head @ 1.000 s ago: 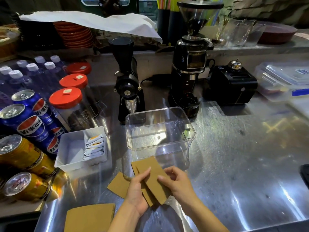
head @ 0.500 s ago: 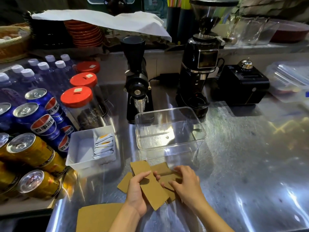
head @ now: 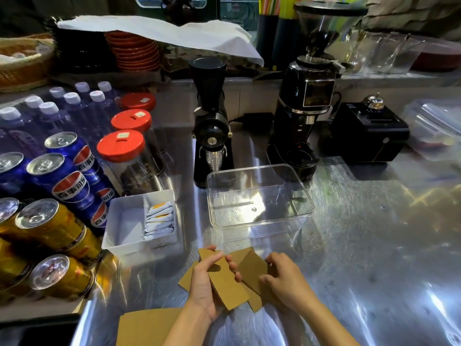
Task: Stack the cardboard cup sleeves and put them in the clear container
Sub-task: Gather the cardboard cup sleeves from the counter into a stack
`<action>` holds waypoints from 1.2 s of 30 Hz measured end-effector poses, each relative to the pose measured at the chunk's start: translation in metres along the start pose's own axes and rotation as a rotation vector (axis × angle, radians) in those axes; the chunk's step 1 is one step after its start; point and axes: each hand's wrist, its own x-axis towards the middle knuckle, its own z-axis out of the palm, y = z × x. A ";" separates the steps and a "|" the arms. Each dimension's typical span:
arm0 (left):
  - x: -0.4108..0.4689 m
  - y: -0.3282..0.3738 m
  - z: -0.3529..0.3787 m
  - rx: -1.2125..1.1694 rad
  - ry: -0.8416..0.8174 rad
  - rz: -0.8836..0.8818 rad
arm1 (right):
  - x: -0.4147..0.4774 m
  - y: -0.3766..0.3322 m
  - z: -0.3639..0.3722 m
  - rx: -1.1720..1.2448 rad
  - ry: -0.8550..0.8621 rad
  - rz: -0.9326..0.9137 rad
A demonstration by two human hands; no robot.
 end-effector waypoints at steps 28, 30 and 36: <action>-0.002 -0.011 -0.004 -0.058 0.004 0.029 | -0.007 -0.001 0.011 0.421 0.110 0.137; -0.005 -0.008 -0.004 -0.099 0.021 -0.013 | -0.008 0.001 0.014 0.190 0.085 0.118; -0.012 -0.006 -0.008 -0.165 -0.006 -0.056 | -0.011 -0.008 0.024 -0.278 0.036 0.104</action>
